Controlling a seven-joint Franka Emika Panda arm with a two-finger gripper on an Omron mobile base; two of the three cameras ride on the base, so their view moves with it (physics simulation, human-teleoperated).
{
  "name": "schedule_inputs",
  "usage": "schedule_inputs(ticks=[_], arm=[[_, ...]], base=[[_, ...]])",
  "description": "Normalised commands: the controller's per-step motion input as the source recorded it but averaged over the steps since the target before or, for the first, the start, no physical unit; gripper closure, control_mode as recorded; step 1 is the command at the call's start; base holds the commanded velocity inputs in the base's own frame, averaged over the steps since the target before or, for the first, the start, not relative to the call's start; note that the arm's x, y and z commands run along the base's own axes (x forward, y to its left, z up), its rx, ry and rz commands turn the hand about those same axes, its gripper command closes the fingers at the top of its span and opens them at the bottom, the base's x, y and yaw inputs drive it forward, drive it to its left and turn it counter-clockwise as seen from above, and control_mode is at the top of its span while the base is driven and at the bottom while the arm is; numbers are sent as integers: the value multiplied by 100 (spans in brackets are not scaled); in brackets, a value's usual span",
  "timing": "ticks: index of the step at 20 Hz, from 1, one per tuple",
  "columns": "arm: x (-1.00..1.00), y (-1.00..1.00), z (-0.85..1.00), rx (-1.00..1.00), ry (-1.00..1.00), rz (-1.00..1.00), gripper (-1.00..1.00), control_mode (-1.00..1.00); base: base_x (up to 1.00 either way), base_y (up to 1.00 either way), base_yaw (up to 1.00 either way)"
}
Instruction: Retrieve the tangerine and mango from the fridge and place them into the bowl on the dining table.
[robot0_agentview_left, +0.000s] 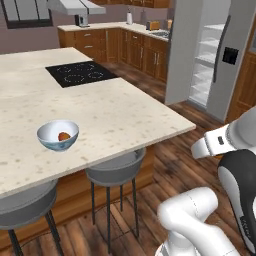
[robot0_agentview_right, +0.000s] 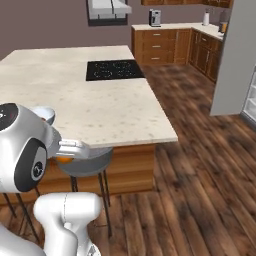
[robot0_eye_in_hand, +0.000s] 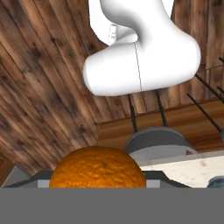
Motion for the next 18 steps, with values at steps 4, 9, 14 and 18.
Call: schedule_inputs(ticks=[4,9,14,18], arm=[[0,0,0,0,0,0,100,100],[0,0,0,0,0,0,100,100],[0,0,0,0,0,0,100,100],[0,0,0,0,0,0,100,100]], base=[[35,53,6],[23,49,6],[1,48,8],[18,51,6]])
